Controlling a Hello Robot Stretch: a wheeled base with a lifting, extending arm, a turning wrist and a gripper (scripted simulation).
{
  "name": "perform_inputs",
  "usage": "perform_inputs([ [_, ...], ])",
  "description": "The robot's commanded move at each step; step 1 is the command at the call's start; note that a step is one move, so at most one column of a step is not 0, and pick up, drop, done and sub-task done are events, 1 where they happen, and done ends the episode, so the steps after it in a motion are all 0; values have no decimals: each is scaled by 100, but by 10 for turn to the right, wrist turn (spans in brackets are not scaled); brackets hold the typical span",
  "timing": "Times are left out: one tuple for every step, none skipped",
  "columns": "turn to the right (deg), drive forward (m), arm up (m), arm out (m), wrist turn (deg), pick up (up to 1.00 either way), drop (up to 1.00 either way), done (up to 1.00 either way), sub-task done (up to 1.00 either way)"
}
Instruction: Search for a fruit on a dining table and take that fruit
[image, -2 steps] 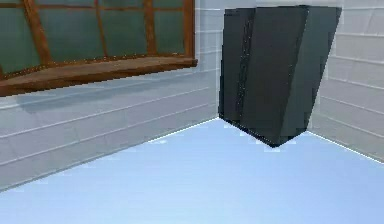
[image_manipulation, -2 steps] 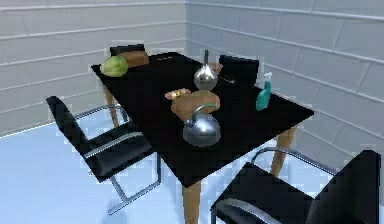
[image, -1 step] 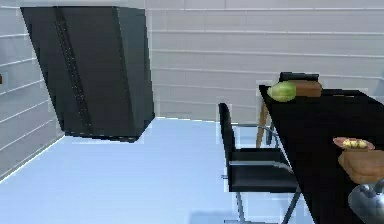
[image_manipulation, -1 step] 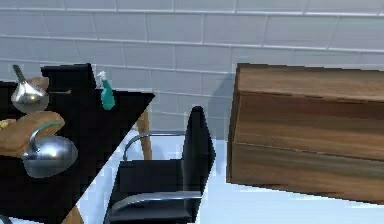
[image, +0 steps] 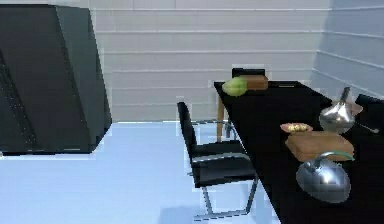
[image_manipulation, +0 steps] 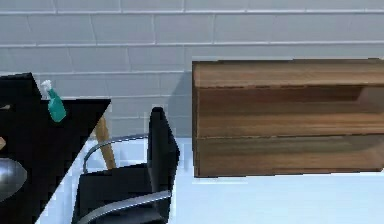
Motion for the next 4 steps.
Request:
perform_inputs([
  [0, 65, 0, 0, 0, 0, 0, 0, 0],
  [-330, 0, 0, 0, 0, 0, 0, 0, 0],
  [0, 0, 50, 0, 0, 0, 0, 0, 0],
  [0, 0, 38, 0, 0, 0, 0, 0, 0],
])
